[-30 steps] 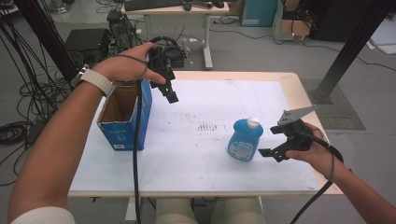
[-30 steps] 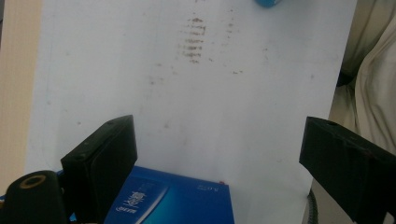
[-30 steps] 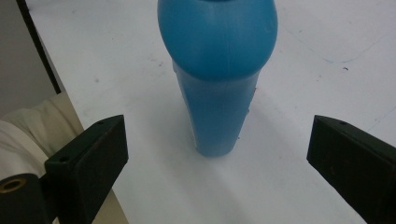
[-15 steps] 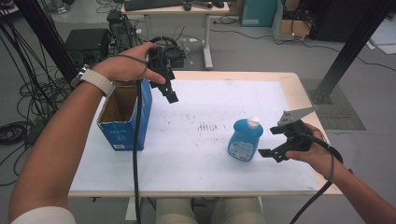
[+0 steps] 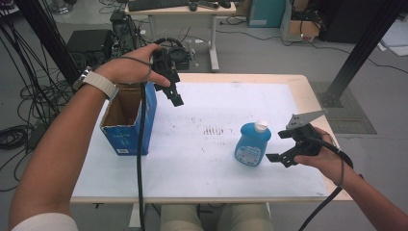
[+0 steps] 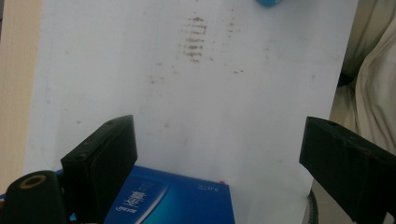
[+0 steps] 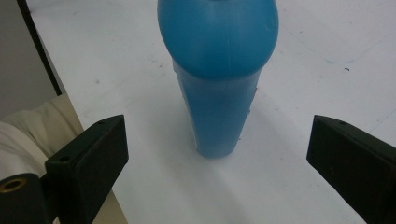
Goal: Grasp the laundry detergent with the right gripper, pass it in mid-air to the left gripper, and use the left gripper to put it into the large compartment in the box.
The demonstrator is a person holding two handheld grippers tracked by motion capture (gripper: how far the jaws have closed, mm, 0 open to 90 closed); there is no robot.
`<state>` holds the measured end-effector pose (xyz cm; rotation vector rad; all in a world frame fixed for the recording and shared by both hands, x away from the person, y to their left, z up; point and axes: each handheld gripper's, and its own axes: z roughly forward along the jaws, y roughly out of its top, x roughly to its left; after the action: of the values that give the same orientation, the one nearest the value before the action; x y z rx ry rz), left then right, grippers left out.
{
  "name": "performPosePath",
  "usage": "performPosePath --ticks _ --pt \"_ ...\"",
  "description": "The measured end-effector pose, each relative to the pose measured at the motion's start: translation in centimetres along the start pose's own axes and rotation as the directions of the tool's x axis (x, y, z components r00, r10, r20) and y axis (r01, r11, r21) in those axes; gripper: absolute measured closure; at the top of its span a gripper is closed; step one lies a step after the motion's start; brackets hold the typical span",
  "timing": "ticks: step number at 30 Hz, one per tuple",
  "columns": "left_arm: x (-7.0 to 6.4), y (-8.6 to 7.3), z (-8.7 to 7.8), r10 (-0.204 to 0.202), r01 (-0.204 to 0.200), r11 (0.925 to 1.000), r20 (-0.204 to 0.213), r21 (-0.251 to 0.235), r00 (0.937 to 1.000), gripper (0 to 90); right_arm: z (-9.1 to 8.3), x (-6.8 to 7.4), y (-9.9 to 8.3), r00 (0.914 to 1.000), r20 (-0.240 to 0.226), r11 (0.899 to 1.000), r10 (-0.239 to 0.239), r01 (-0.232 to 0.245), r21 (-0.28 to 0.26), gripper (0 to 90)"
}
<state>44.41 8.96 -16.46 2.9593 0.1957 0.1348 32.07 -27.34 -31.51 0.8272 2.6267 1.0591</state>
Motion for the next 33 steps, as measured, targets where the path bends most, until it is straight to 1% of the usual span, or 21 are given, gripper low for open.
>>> performPosePath --ticks 3,5,13,14,15,18,22,23,25,33 --pt "0.0 0.0 0.0 -0.001 0.001 1.0 -0.002 -0.001 1.0 11.5 -0.01 0.02 0.01 1.0 -0.002 1.0 0.004 -0.004 -0.003 5.3" --pt "0.01 0.01 -0.01 -0.003 0.003 1.0 0.005 0.002 1.0 11.5 -0.03 0.03 0.03 1.0 -0.003 1.0 0.005 -0.005 -0.005 5.3" --pt "-0.01 -0.04 -0.01 -0.002 0.002 1.0 -0.002 -0.003 1.0 11.5 0.03 0.03 0.03 1.0 -0.004 1.0 0.002 -0.002 -0.006 5.3" --pt "-0.01 -0.03 -0.01 -0.002 0.002 1.0 -0.003 -0.002 1.0 11.5 0.16 0.23 0.06 0.9996 -0.006 0.999 0.028 -0.028 -0.017 5.3" --pt "-0.01 -0.02 0.01 -0.001 0.001 1.0 -0.001 -0.002 1.0 11.5 0.21 0.28 0.06 0.9994 -0.002 0.999 0.035 -0.035 -0.02 5.3" --pt "0.0 -0.01 0.04 -0.003 0.003 1.0 0.0 0.001 1.0 11.5 0.23 0.25 0.02 0.9994 -0.003 0.999 0.035 -0.035 -0.02 5.3" --pt "0.03 -0.03 0.07 -0.002 0.002 1.0 0.001 0.0 1.0 11.5 0.24 0.17 -0.01 0.9996 -0.004 0.999 0.028 -0.028 -0.02 5.3" --pt "0.04 -0.03 0.08 -0.002 0.002 1.0 0.001 0.0 1.0 11.5 0.11 -0.05 -0.07 1.0 -0.006 1.0 0.001 -0.001 -0.009 5.3" --pt "0.02 -0.03 0.09 -0.004 0.004 1.0 0.001 0.0 1.0 11.5 0.24 0.14 -0.02 0.9995 -0.003 0.999 0.031 -0.031 -0.023 5.3" --pt "0.04 -0.05 0.07 -0.003 0.003 1.0 0.001 -0.001 1.0 11.5 0.28 0.16 -0.08 0.9993 -0.008 0.999 0.036 -0.036 -0.027 5.4"
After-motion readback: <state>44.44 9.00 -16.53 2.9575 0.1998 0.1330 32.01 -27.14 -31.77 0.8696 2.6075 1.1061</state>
